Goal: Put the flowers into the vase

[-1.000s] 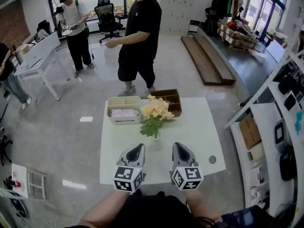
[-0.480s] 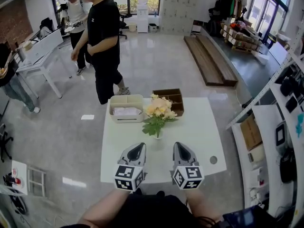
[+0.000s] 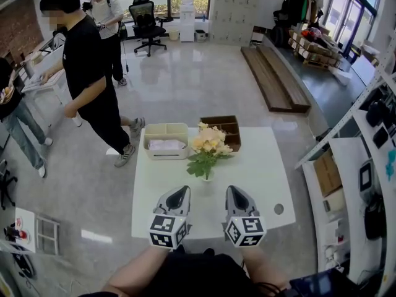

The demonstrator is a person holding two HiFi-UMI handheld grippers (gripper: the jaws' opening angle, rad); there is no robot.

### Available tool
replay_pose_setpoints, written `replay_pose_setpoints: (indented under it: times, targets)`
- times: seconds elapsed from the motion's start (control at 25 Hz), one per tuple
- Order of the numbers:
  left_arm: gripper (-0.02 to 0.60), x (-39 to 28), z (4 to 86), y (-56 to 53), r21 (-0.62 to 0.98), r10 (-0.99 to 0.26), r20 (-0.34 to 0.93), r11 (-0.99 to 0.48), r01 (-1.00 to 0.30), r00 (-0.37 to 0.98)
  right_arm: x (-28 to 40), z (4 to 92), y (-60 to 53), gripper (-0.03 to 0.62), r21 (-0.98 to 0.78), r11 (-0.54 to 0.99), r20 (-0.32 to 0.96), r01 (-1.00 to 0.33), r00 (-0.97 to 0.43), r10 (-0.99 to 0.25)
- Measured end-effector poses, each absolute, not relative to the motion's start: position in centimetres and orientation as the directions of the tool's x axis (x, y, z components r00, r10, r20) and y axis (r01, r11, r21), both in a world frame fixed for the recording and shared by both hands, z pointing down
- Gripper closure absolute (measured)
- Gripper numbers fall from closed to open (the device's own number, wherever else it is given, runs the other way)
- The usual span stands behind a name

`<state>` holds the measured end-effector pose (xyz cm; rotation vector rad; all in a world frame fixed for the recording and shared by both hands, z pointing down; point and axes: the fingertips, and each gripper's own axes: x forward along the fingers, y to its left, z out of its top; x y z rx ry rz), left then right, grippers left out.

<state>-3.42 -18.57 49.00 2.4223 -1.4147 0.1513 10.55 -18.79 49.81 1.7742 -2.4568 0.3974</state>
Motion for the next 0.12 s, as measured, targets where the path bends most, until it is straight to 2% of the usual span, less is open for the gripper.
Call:
replay_pose_setpoints:
  times: [0.12]
  targets:
    - [0.579, -3.48, 49.19, -18.57, 0.23, -0.826, 0.256, -0.452, -0.862, 0.502, 10.47, 49.96, -18.81, 0.591, -0.162, 0.292, 0.219, -0.943, -0.323, -0.921]
